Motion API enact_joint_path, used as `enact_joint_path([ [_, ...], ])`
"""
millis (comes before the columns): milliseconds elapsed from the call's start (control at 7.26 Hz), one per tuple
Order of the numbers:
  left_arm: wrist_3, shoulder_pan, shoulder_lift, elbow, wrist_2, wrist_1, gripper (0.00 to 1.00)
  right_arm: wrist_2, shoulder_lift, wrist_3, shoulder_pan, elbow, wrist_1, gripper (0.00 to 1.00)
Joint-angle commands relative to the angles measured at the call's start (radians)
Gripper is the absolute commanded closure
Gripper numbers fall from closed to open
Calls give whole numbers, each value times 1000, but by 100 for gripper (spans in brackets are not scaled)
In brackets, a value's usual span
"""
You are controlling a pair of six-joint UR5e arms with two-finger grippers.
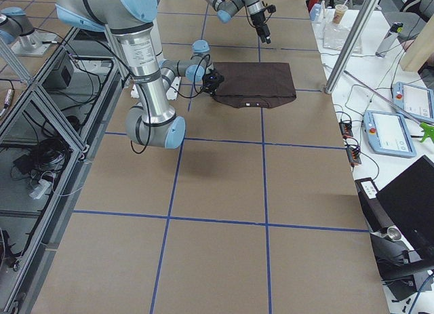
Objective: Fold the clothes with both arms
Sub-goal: 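Move the left gripper down to the shirt corner nearest the robot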
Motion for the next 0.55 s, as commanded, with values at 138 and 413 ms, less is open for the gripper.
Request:
enact_joint_path([
  [138, -136, 52, 6, -47, 24, 15, 0, 9, -11, -11, 1, 84, -77, 100],
  [413, -217, 258, 141, -220, 228, 84, 0, 9, -27, -11, 4, 119, -89, 100],
])
